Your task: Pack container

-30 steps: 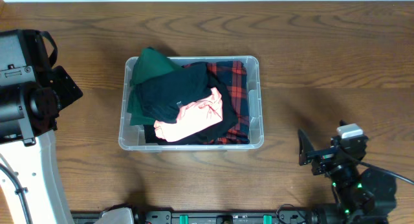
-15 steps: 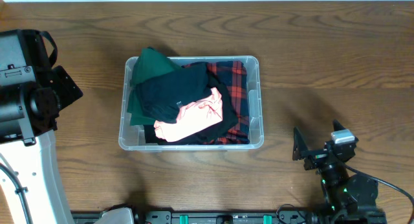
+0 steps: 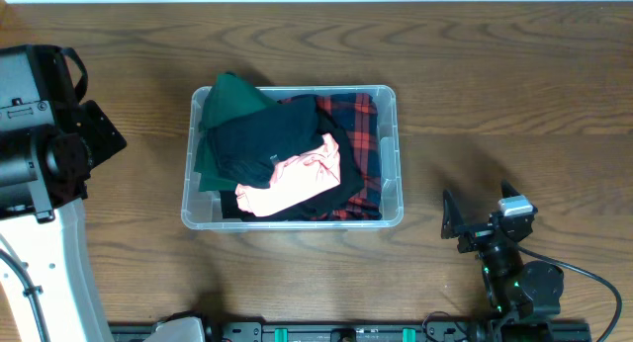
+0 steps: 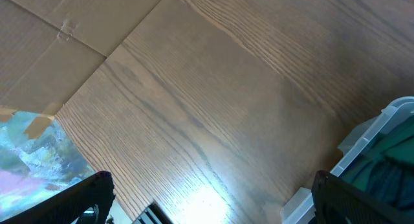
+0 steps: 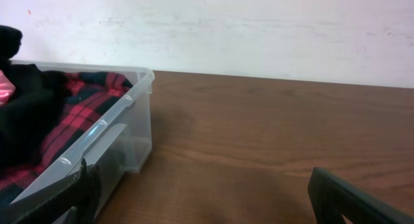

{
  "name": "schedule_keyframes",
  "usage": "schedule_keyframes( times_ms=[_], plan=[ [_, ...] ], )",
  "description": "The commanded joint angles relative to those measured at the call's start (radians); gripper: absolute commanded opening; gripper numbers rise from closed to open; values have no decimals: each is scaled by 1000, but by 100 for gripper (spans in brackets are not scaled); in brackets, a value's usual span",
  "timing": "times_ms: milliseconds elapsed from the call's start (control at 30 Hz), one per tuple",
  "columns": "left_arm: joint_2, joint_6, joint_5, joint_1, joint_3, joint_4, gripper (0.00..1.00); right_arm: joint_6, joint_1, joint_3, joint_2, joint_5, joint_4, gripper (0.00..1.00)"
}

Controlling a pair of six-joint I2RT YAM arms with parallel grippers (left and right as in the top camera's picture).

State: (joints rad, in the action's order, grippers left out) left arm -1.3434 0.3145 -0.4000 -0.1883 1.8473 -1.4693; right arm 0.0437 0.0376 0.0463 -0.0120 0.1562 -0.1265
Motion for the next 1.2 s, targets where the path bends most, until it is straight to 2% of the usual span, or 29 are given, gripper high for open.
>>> schedule_keyframes(
  times_ms=[0,867,1167],
  plan=[
    [7,5,-19,-4,0,-3,98,14,3,-11,6,-7,3,99],
    [6,5,-19,-4,0,-3,98,14,3,-11,6,-7,3,99],
    [124,-7,-21,1,-24,-4,98,14,3,-11,6,-7,3,99]
  ],
)
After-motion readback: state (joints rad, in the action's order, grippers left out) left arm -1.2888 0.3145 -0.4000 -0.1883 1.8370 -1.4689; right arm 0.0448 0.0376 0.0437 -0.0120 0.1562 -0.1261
